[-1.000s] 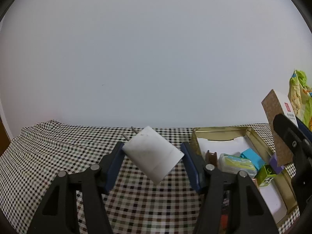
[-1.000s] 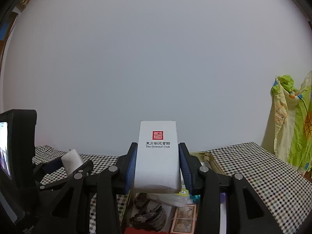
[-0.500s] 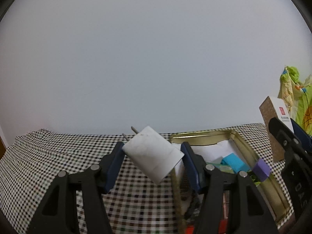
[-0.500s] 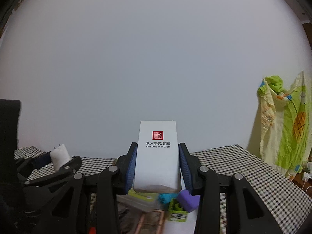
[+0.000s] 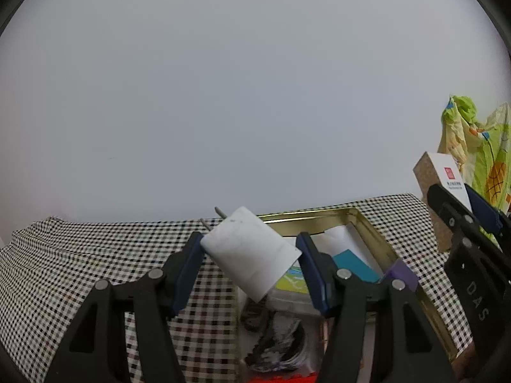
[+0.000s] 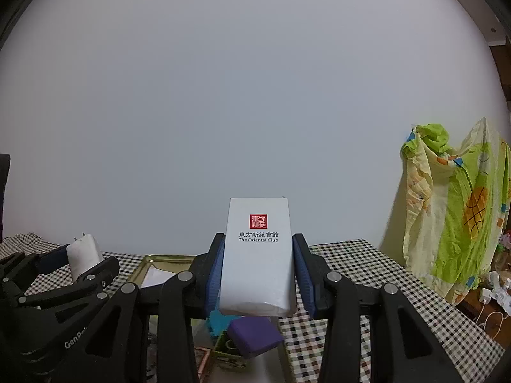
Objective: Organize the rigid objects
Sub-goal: 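Carry the charger in the left gripper and box in the right over the tin, then open the left gripper to drop the charger into the tin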
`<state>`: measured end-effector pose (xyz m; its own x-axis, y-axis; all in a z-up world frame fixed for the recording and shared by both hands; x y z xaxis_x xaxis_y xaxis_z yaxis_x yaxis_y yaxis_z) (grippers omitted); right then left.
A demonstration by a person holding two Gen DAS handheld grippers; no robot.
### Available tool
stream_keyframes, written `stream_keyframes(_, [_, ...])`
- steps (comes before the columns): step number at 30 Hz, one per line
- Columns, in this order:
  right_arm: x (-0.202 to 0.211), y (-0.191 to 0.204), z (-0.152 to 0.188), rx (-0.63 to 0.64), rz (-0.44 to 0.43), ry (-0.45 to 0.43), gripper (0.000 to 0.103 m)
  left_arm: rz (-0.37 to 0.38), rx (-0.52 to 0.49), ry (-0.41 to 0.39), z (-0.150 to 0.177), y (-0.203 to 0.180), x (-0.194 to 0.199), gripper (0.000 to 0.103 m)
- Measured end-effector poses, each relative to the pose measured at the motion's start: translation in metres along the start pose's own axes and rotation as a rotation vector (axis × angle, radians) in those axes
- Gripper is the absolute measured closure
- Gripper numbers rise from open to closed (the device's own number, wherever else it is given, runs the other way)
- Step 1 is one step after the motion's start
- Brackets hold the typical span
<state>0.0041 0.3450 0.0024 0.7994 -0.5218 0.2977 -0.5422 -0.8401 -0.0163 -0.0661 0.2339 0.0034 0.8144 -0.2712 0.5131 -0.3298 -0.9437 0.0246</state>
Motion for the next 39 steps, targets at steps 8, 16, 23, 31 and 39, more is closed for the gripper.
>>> stream_keyframes(8, [-0.008,-0.006,0.006,0.017,0.007,0.044,0.059,0.029,-0.008,0.034,0.0,-0.018,-0.009,0.044])
stream_keyframes(16, [-0.019,-0.014,0.007,0.03,0.016,0.079,0.059,0.025,-0.03,0.064,-0.001,-0.032,-0.02,0.044])
stream_keyframes(23, [-0.035,-0.012,0.016,0.067,0.015,0.18,0.059,0.002,-0.042,0.154,0.01,-0.037,-0.033,0.044])
stream_keyframes(31, [-0.045,-0.006,0.027,0.106,0.006,0.279,0.059,-0.008,-0.065,0.218,0.013,-0.046,-0.047,0.044])
stream_keyframes(39, [-0.054,-0.004,0.038,0.168,-0.01,0.359,0.059,0.001,-0.067,0.313,0.017,-0.051,-0.069,0.044])
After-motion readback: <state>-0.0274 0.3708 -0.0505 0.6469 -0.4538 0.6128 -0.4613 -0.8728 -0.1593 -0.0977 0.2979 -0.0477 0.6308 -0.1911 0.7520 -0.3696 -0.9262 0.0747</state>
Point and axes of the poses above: each gripper's, at about its wrist camera, not at the fingertips, and x roughly against the way its jaws point, y to its left, z to its underside, the point moved 7 cm from there along -x, roughly the way its jaws point, and after that the axes turned 6 degrees about y, right-handed, at the moved point
